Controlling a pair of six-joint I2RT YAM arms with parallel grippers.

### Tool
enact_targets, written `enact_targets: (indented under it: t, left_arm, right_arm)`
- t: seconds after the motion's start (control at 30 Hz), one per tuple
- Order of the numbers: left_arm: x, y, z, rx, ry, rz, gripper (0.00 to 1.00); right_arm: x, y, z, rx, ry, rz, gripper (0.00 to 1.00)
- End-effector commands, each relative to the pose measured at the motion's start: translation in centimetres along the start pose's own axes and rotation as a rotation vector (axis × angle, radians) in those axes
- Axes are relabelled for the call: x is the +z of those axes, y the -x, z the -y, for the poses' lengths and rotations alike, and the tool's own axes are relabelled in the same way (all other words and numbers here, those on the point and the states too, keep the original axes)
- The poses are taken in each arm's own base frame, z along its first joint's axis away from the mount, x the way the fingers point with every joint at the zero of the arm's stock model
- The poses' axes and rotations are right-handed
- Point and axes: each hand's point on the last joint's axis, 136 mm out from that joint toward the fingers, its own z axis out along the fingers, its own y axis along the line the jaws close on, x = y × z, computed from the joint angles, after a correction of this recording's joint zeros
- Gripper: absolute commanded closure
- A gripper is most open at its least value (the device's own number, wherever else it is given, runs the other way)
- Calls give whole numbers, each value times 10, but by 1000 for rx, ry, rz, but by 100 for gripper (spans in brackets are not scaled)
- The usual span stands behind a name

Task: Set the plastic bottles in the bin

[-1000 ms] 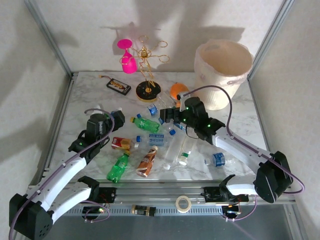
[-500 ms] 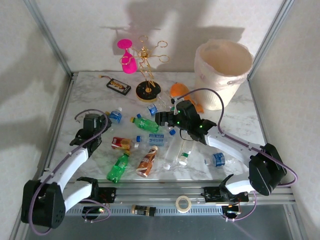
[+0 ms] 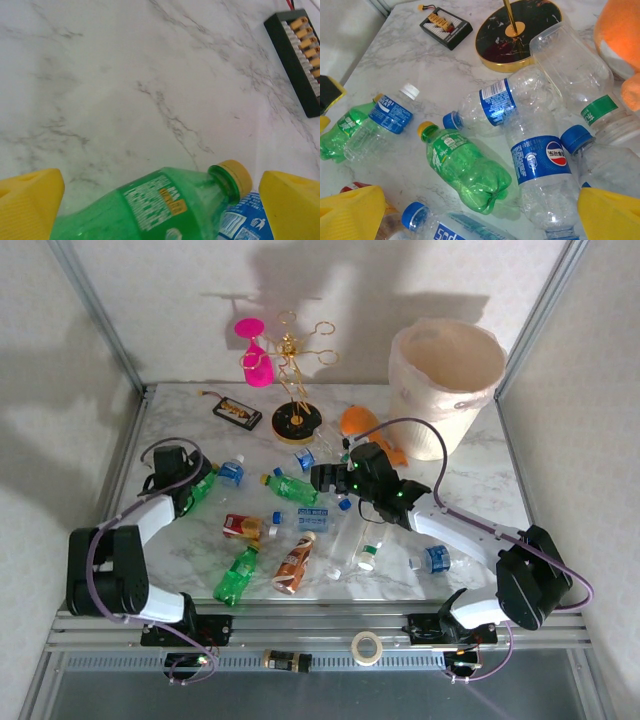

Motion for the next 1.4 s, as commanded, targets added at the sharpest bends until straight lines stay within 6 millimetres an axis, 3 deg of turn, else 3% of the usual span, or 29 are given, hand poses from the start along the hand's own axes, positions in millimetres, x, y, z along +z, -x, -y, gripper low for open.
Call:
enact_targets:
  t: [0.0,0.4,0.67,0.8,1.07,1.37]
  left_arm:
    - [5,-4,18,31,-77,-66,0]
    - [-9,-38,4,104,65,-110,0]
    - [-12,-32,-19,86,151,-38,7]
    - [-2,-41,-19,96,150,-66,12]
    - [8,-61,-19,102,126,-132,9]
    - [0,-75,-11,133,113,-148,6]
  right_arm:
    - [-1,-6,3,4,-18,10,1]
    - [0,-20,3,3,1,-8,1]
    - [1,-22,7,-15,-20,-8,1]
    - [1,-22,9,-15,-26,-11,1]
    - [-4,-19,12,-7,-43,5,1]
    - [-7,-18,12,3,-47,12,1]
